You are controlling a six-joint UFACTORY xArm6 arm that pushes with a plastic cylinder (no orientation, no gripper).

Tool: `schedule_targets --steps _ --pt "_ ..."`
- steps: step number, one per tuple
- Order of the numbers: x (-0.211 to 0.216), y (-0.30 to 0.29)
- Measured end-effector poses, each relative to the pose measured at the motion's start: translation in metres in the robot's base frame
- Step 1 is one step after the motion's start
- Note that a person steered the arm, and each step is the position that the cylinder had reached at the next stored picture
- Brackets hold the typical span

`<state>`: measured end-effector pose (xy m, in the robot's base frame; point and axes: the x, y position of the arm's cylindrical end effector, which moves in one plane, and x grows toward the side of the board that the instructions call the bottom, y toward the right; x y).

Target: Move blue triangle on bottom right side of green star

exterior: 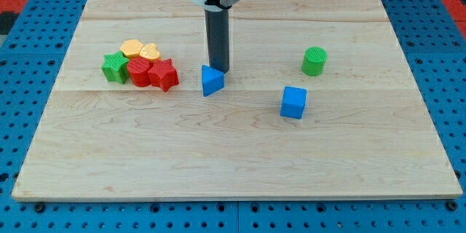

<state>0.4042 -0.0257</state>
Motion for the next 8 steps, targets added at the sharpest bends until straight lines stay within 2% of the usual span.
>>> schedule_targets --steps 2,4,5,6,7,8 --pt "0.042 0.014" --pt "0.067 -0.11" --pt "0.1 -0.117" --pt "0.092 -0.141" --pt "0.058 -0.146" --pt "0.053 -0.146"
